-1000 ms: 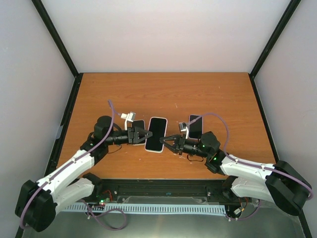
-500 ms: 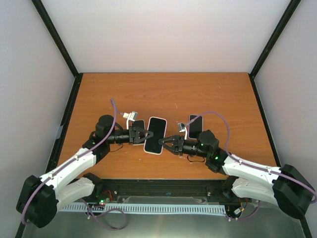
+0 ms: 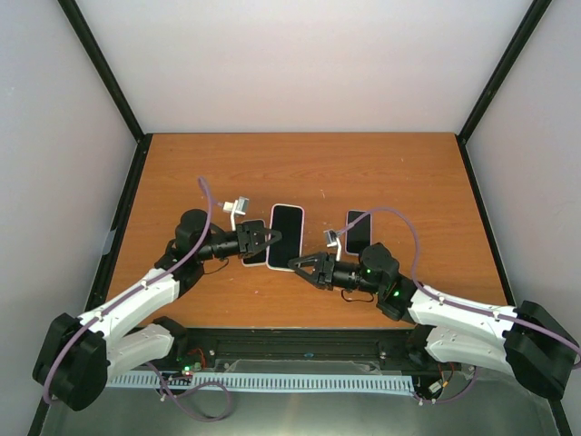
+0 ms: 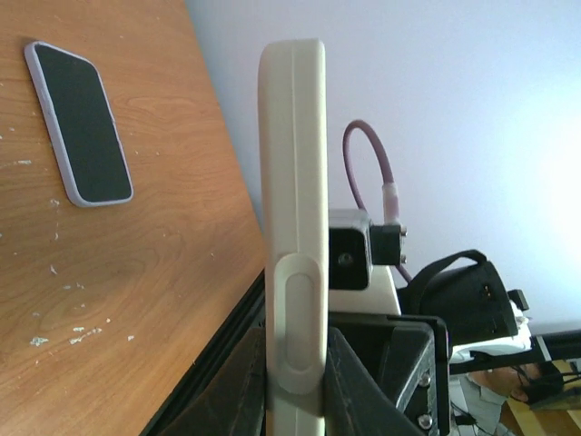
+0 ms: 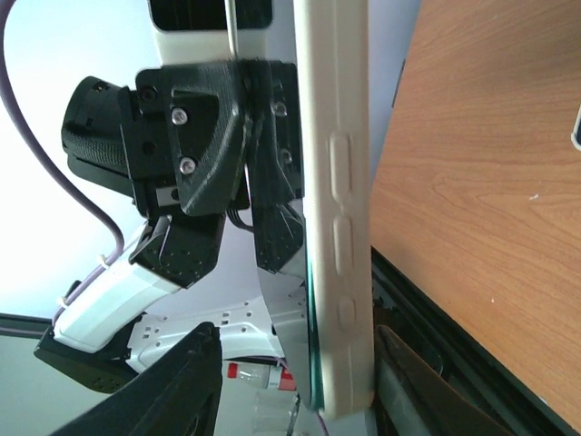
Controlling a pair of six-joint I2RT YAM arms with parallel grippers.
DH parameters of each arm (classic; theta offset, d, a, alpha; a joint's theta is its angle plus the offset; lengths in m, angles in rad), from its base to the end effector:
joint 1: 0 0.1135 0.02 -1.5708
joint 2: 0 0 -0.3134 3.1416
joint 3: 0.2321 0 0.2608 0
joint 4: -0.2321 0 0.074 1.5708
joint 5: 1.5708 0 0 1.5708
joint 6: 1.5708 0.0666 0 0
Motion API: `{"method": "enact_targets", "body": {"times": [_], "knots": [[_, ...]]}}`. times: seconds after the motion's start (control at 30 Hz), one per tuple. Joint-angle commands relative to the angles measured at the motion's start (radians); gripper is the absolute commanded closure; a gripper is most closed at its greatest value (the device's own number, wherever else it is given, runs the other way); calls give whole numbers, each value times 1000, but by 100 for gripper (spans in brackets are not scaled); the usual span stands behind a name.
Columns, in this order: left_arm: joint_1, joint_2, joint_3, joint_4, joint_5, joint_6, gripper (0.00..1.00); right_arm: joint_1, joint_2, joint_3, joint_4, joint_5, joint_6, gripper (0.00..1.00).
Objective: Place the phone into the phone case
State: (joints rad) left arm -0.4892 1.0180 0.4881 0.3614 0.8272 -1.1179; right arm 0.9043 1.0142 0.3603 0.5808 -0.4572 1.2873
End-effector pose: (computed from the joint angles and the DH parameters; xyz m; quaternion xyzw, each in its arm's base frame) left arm 0.1731 -0.1477 0.2837 0.0302 0.7456 -0.6384 0.1890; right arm 0.1165 0.1956 0.2631 -0.0157 0.7297 0.6656 0.1556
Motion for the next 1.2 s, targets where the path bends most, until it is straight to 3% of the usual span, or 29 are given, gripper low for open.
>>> {"method": "enact_targets", "body": {"times": [0.0, 0.2, 0.37, 0.6, 0.67, 0.9, 1.07, 1.17], "knots": [[4, -4, 9, 120, -44, -29, 100, 21, -7, -12, 38, 4, 11, 60], [3, -3, 4, 86, -74, 11, 100, 22, -25, -25, 49, 28, 29, 83], [3, -1, 6, 34, -98, 57, 100, 22, -29, -29, 65, 37, 43, 96], [3, 4, 8, 34, -83, 64, 100, 22, -6, -33, 97, 33, 67, 97], [3, 3, 12, 25, -68, 64, 100, 22, -10, -32, 95, 36, 57, 90], [3, -21, 8, 26, 68, 61, 100, 22, -131, 8, -113, 141, -60, 38], [3, -44, -2, 27, 171, 80, 100, 22, -159, 84, -269, 208, -128, 29], [3, -28, -5, 38, 234, 99, 100, 22, -139, 111, -273, 223, -136, 29]]}}
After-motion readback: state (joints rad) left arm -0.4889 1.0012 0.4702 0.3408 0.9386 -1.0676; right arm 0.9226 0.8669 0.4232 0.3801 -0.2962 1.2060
